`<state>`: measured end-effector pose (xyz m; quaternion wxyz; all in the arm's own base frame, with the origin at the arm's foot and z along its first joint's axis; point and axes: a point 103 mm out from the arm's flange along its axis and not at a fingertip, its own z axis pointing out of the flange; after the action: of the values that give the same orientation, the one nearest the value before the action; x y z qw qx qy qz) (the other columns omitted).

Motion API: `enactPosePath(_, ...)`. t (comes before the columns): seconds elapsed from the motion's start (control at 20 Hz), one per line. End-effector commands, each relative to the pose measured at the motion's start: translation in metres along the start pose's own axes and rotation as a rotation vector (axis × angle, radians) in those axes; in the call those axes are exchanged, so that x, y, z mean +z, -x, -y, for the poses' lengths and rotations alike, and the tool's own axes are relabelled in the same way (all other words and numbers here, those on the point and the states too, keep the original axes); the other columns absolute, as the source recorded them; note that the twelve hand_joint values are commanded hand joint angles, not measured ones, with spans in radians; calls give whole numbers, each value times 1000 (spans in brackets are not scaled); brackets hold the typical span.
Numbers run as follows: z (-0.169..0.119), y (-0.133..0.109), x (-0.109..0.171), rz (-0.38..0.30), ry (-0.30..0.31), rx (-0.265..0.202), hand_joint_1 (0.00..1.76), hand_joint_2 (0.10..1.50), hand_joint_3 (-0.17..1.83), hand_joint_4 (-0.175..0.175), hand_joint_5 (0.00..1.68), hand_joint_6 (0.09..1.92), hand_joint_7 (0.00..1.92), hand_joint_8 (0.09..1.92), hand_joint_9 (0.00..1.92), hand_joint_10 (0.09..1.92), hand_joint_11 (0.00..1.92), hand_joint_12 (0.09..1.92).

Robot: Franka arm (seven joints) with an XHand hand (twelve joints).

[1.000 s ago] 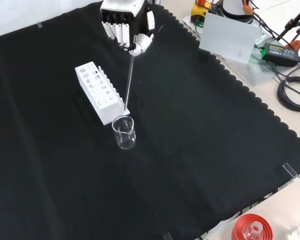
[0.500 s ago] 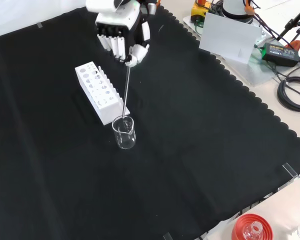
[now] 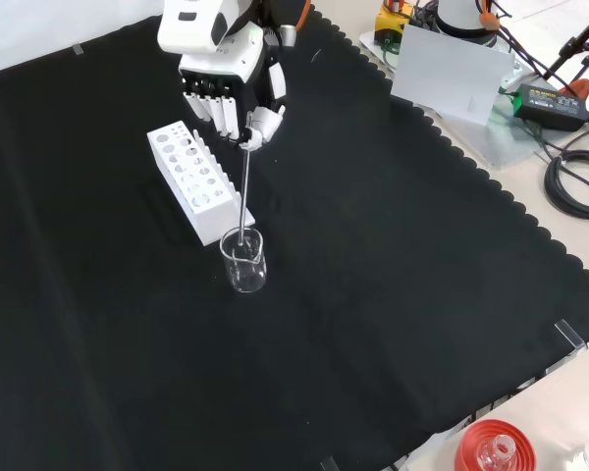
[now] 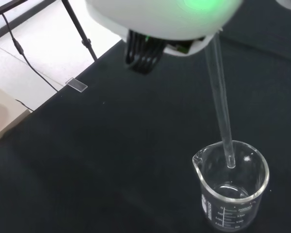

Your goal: Stir in the beaker to the left of the white test tube rack with the glass rod.

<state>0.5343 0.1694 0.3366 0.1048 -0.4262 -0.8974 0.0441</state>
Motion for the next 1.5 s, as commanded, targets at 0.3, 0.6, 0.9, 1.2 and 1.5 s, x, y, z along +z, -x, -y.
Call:
enactPosePath(0.3, 5, 15, 26, -29, -21, 16, 1324, 574, 883, -175, 1111, 843, 1308, 947, 1688, 566, 1607, 734)
enactPosePath(0.6, 2, 24, 44, -54, -29, 18, 1324, 574, 882, -175, 1111, 842, 1308, 947, 1689, 565, 1607, 735)
enactPosePath(0.9, -6, 23, 59, -86, -45, 12, 1324, 574, 881, -175, 1111, 842, 1308, 947, 1690, 564, 1608, 735)
enactPosePath(1.2, -19, 22, 60, -102, -45, -4, 1324, 574, 881, -175, 1111, 841, 1308, 947, 1690, 563, 1608, 735)
enactPosePath(1.5, -24, 31, 50, -91, -44, -20, 1324, 574, 881, -175, 1111, 841, 1308, 947, 1690, 562, 1609, 735)
